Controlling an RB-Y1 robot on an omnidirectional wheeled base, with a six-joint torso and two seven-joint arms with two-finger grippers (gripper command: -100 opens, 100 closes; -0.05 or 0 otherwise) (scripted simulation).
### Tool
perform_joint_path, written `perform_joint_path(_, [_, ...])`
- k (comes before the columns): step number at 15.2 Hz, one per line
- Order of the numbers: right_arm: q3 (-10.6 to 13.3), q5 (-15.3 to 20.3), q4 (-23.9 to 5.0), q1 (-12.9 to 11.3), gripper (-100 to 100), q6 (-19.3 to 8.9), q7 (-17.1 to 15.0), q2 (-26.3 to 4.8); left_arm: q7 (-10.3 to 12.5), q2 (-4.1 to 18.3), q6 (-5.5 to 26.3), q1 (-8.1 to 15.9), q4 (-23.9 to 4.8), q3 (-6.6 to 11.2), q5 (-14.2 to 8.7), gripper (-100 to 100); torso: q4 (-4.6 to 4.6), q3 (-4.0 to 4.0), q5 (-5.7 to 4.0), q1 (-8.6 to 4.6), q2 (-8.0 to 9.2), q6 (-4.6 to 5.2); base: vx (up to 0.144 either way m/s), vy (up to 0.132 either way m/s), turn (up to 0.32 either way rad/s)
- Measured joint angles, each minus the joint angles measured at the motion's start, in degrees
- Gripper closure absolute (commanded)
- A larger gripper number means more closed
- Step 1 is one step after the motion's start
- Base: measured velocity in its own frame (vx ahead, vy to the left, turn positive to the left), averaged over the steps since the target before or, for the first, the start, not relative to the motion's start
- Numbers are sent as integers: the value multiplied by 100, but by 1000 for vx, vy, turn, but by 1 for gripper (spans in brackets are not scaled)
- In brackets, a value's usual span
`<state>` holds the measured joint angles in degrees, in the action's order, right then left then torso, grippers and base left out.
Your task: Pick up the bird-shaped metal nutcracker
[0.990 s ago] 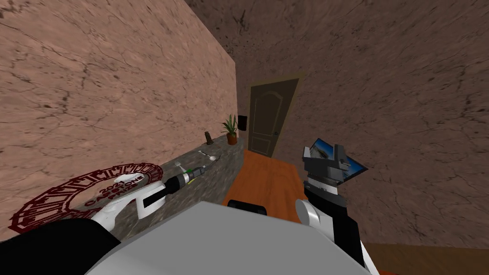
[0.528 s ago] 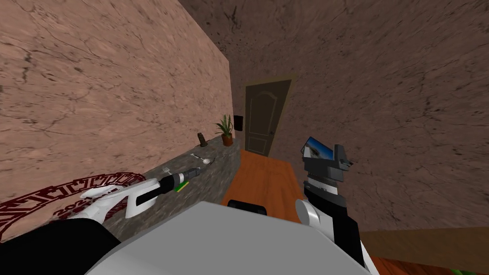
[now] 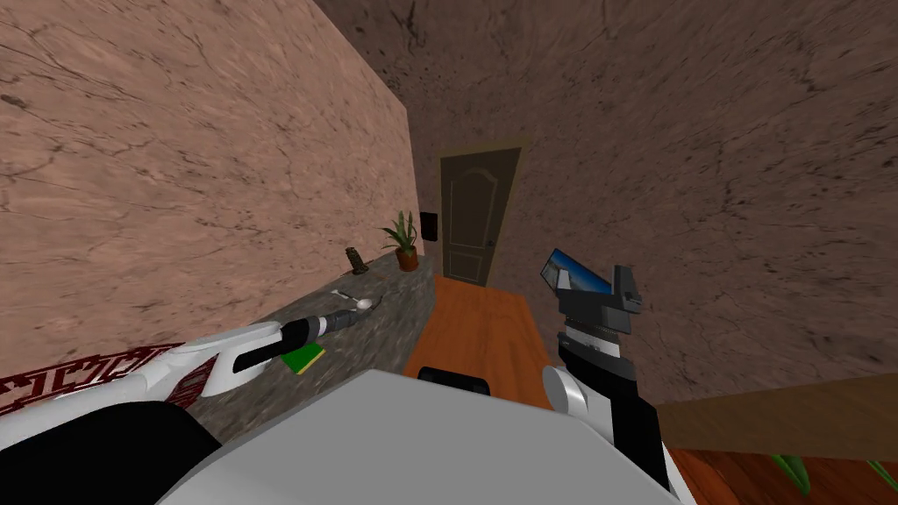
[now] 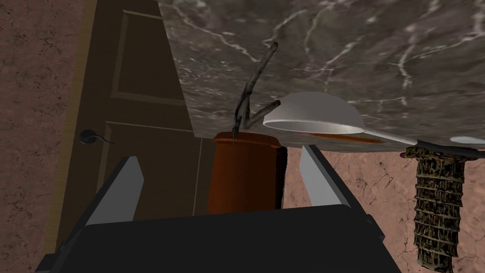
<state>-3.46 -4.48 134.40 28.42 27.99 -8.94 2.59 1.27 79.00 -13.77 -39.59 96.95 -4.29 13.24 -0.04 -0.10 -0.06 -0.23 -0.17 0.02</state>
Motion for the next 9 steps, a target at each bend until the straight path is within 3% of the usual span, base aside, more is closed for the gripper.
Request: perform_joint_path(9, [0, 0, 0, 0, 0, 0, 0, 0, 95, 970, 177, -274, -329, -202, 105, -100, -1, -1, -1, -4, -2, 0, 51, -32, -128])
